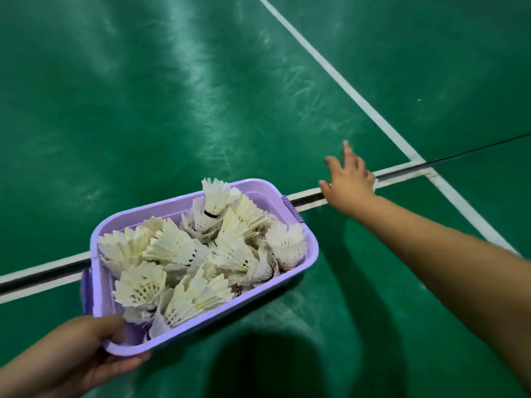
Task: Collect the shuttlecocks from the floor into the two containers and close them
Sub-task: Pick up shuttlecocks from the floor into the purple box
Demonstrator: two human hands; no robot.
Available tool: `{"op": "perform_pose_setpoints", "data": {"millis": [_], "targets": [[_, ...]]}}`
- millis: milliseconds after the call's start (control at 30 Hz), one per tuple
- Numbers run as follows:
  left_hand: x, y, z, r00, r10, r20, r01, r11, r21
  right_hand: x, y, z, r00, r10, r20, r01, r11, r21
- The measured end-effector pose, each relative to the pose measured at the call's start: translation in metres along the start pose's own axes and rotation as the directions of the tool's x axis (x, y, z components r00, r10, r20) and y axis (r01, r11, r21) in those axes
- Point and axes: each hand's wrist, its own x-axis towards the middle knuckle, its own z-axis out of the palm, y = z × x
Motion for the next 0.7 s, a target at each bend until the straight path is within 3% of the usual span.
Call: {"op": "perform_pose_setpoints", "data": {"millis": [67,200,333,467,567,633,700], "targets": [[0.004,0.008,0.009,1.0,0.02,0.022,-0.021,0.997,0.069,0.024,0.046,0.01,0.969,0.192,0.155,-0.183,0.98,-0.075],[0.013,0.014,0.022,0.996,0.002,0.091,-0.016,0.989,0.147,0.046,0.083,0.033,0.948,0.243,0.204,-0.24,0.97,-0.038],[0.024,0.01,0.014,0.997,-0.029,0.071,0.021,0.994,0.111,0.05,0.077,0.054,0.975,0.196,0.103,-0.182,0.975,-0.131],[0.029,0.004,0.007,0.994,-0.044,0.1,0.033,0.994,0.108,0.031,0.071,0.067,0.951,0.106,0.29,-0.021,0.96,-0.28],[0.029,0.001,0.001,0.993,-0.047,0.108,0.037,0.995,0.09,0.014,0.071,0.068,0.941,0.048,0.334,0.088,0.92,-0.381],[0.03,-0.003,-0.007,0.992,-0.041,0.115,0.031,0.995,0.091,0.002,0.068,0.054,0.972,0.01,0.233,0.066,0.946,-0.316],[0.027,-0.006,-0.017,0.993,-0.034,0.117,0.024,0.996,0.09,-0.017,0.049,0.028,0.997,-0.008,-0.074,0.008,1.0,-0.01]]}}
